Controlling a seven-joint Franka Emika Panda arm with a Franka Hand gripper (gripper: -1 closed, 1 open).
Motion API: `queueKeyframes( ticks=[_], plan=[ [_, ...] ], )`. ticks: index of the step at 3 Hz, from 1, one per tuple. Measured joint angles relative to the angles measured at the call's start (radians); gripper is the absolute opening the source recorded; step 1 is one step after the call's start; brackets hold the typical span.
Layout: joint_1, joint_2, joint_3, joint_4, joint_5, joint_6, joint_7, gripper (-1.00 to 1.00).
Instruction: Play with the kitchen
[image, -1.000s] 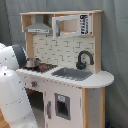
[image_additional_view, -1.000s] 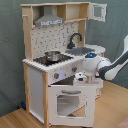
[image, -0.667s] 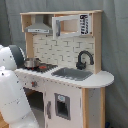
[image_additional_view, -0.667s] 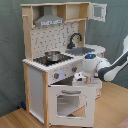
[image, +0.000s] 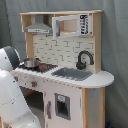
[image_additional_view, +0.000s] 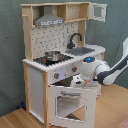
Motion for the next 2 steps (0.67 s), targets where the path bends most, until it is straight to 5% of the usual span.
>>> queueKeyframes(
  ticks=[2],
  plan=[
    [-0.115,-0.086,0.123,0.077,0.014,0.0,0.01,-1.0]
  ],
)
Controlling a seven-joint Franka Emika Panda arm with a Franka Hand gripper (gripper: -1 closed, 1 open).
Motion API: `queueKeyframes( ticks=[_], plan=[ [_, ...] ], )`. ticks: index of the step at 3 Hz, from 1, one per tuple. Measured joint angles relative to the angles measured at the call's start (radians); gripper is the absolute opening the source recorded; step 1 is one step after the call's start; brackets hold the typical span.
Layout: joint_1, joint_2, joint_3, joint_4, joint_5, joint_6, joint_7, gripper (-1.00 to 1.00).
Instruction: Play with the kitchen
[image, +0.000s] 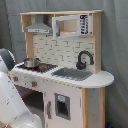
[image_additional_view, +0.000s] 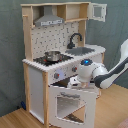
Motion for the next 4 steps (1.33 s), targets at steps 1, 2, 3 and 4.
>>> queueKeyframes(
  ticks=[1,2,3,4],
  plan=[
    [-0.035,-0.03,-0.008,0.053,-0.015,0.0,-0.001,-1.0],
    [-0.035,-0.03,-0.008,0.054,-0.015,0.0,-0.001,1.0],
    [-0.012,-0.03,-0.013,0.064,-0.019,0.0,0.067,1.0],
    [0.0,-0.03,-0.055,0.084,-0.115,-0.001,0.086,1.0]
  ],
)
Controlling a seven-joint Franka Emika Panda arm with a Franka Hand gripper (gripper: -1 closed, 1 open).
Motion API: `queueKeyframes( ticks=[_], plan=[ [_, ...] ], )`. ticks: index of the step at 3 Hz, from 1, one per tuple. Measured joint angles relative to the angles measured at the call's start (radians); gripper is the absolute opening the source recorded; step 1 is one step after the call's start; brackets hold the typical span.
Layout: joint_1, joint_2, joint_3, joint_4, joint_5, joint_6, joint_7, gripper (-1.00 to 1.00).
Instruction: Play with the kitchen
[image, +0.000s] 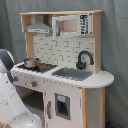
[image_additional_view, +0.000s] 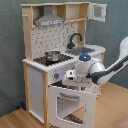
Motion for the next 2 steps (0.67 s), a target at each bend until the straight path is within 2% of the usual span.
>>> queueKeyframes(
  ticks=[2],
  plan=[
    [0.058,0.0,-0.054,0.004,-0.194,-0.018,0.099,1.0]
  ],
)
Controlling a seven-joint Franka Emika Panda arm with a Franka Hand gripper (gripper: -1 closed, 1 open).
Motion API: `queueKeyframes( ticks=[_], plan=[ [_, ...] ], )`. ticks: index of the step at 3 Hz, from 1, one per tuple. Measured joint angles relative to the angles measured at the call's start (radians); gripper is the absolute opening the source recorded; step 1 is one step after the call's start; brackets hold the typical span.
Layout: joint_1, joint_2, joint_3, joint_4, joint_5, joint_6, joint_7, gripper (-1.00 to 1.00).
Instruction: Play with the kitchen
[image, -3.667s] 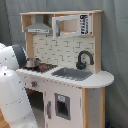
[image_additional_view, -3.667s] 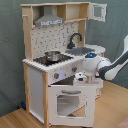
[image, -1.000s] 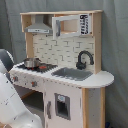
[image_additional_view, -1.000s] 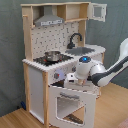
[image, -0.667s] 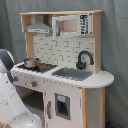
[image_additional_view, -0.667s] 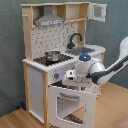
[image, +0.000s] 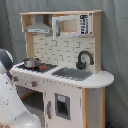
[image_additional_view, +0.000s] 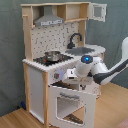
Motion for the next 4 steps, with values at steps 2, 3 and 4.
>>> queueKeyframes(
  ticks=[2,3,4],
  plan=[
    [0.067,0.0,-0.037,0.016,-0.152,-0.058,0.095,1.0],
    [0.112,0.0,-0.06,0.025,-0.241,-0.105,0.154,1.0],
    [0.153,-0.002,-0.088,0.027,-0.328,-0.146,0.209,1.0]
  ],
)
